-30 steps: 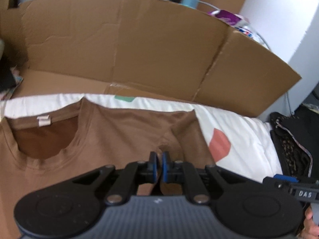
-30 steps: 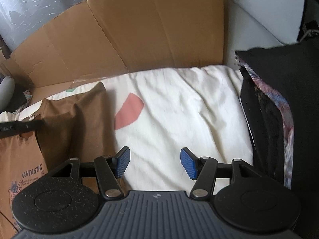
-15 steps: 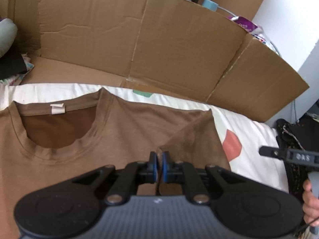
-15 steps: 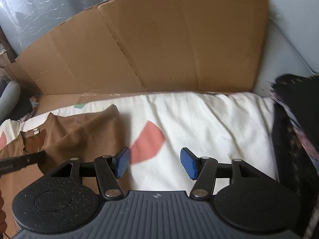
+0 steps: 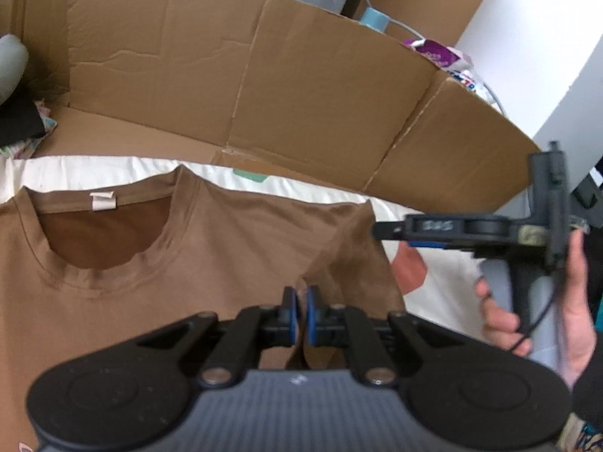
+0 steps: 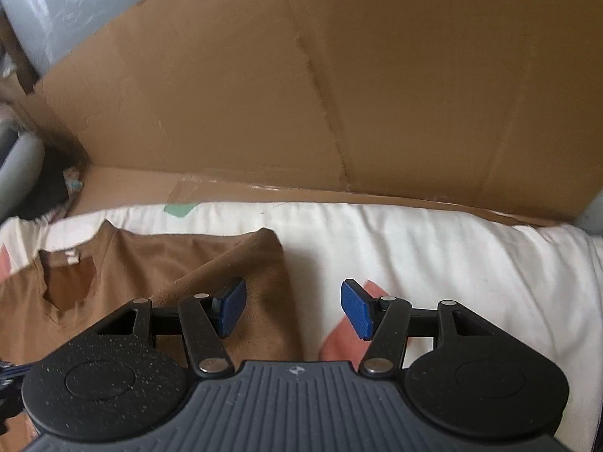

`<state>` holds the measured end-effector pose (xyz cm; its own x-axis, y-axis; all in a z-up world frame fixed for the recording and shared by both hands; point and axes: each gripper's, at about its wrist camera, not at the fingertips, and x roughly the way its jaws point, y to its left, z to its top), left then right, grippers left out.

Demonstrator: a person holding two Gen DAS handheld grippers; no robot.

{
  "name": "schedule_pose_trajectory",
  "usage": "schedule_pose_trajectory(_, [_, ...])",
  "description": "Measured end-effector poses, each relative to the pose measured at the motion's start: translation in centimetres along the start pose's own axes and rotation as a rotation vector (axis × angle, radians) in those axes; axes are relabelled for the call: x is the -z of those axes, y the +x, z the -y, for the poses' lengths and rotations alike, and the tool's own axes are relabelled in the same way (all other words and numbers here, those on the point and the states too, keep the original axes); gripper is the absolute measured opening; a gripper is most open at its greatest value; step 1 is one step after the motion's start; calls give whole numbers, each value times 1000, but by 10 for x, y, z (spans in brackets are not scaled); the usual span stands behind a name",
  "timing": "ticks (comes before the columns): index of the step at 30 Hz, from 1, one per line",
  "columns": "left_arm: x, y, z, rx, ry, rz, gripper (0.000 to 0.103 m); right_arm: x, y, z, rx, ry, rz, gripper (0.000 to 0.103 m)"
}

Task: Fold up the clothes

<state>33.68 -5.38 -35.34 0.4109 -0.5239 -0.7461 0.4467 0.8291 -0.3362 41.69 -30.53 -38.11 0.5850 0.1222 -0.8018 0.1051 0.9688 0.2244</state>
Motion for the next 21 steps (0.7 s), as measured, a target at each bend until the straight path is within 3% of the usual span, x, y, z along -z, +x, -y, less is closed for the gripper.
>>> schedule_pose_trajectory(6, [-2,-13,0,39,-52,-8,6,-7,13,-3,10,-10,-19,62])
schedule_pose_trajectory(18, [-4,-3,-4,6,-56,-11,6,-14,35,-9,79,-46,-48,60])
schedule_pose_trajectory(21, [-3,1,-9,-8,-66,-13,5,-16,39,-13,81,-66,-56,51])
